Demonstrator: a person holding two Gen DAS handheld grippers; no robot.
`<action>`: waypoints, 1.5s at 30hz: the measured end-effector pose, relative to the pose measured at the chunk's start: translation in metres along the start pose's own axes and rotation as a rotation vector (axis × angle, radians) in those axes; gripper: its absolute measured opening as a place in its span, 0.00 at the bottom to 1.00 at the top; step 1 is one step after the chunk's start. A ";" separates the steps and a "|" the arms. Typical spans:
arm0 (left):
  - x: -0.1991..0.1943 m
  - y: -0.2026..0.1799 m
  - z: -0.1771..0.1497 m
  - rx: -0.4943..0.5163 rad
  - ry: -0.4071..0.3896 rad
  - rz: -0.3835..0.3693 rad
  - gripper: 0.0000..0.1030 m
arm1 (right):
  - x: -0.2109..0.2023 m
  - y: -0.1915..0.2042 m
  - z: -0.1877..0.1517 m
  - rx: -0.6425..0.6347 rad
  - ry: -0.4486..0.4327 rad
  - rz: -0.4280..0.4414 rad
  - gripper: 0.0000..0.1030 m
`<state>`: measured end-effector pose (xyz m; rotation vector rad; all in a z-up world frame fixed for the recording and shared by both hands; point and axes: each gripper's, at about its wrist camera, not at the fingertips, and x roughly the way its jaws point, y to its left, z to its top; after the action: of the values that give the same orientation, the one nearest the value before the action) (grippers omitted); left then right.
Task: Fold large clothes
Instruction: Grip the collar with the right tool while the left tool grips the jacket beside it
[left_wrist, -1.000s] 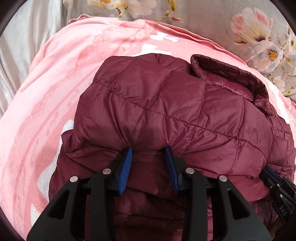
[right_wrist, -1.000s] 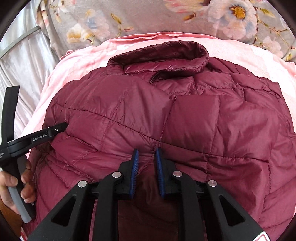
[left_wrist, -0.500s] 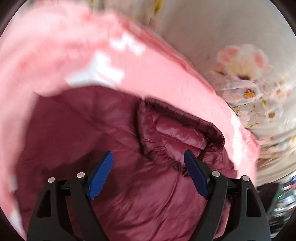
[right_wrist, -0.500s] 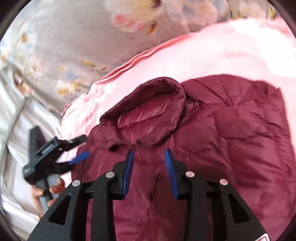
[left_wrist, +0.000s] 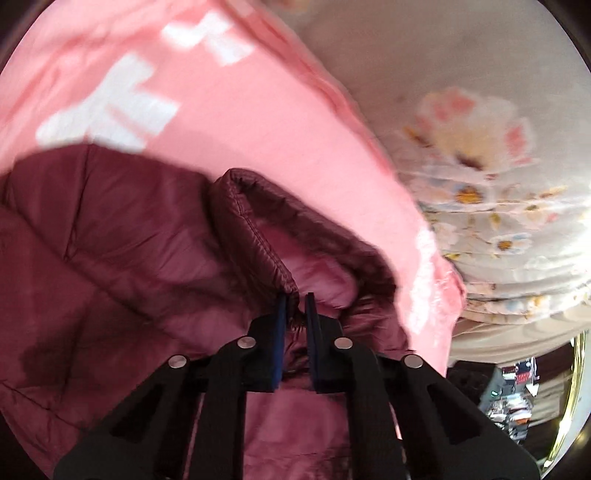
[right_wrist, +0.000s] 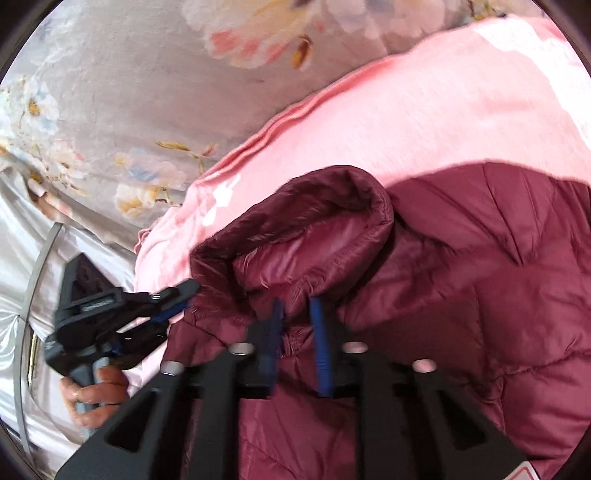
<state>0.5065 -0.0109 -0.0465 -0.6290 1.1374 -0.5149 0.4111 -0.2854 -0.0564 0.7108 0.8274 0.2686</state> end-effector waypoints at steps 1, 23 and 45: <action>-0.010 -0.007 -0.002 0.014 -0.018 -0.017 0.03 | -0.004 0.002 0.000 -0.013 -0.012 0.003 0.09; -0.037 0.040 -0.059 0.139 -0.142 0.171 0.16 | -0.001 -0.020 -0.051 -0.203 0.027 -0.198 0.07; -0.004 0.044 -0.084 0.133 -0.103 0.185 0.07 | -0.005 -0.003 -0.057 -0.271 0.004 -0.275 0.12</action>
<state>0.4286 0.0076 -0.0983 -0.4251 1.0434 -0.3913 0.3644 -0.2632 -0.0817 0.3377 0.8623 0.1307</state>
